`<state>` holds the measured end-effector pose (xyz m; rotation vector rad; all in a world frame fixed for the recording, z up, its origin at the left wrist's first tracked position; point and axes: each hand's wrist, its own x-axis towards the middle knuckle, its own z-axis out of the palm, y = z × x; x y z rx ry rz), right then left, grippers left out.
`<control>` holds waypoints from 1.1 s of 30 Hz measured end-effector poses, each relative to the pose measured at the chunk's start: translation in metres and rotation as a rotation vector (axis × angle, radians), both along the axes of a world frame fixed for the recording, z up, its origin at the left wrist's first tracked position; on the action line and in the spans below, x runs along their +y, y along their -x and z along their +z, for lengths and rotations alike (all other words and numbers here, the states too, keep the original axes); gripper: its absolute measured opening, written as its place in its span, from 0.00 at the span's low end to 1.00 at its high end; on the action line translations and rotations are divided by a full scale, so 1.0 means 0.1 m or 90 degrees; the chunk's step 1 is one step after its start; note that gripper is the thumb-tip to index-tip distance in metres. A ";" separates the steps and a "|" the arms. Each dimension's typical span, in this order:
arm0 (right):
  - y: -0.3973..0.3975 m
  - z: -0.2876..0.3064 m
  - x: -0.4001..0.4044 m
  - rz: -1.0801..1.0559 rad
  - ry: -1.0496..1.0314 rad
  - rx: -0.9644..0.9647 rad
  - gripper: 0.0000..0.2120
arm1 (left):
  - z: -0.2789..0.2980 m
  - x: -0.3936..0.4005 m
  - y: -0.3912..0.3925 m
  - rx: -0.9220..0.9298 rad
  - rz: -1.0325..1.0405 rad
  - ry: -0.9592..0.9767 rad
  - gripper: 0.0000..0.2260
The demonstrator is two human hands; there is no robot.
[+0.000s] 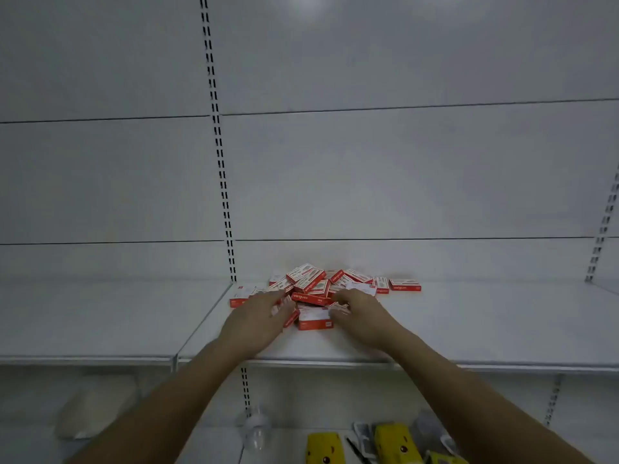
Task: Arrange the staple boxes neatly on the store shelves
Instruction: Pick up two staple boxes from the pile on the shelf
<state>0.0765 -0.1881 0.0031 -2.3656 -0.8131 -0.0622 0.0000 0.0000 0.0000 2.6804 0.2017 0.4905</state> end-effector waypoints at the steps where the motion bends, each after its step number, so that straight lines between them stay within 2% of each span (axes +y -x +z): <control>1: -0.10 -0.02 0.02 0.007 -0.011 0.009 0.15 | 0.01 0.00 -0.05 0.004 0.015 0.003 0.21; 6: -0.45 -0.12 0.19 0.000 -0.047 0.055 0.15 | -0.15 0.20 -0.32 -0.026 0.076 0.032 0.21; 10: -0.58 -0.21 0.28 0.012 -0.103 0.059 0.17 | -0.26 0.25 -0.40 -0.107 0.087 0.058 0.17; 14: -0.60 -0.31 0.18 0.062 -0.172 0.076 0.13 | -0.41 0.34 -0.41 -0.140 0.070 0.116 0.14; 17: -0.59 -0.31 0.05 0.097 -0.199 0.070 0.20 | -0.43 0.39 -0.43 -0.144 0.058 0.162 0.13; 20: -0.59 -0.26 -0.03 0.124 -0.131 0.022 0.22 | -0.43 0.38 -0.45 -0.122 0.044 0.116 0.13; 26: -0.63 -0.23 -0.02 0.120 -0.069 0.012 0.22 | -0.48 0.37 -0.48 -0.076 0.032 0.039 0.22; 33: -0.68 -0.18 0.05 0.101 -0.008 0.071 0.23 | -0.47 0.35 -0.46 -0.128 0.009 0.035 0.28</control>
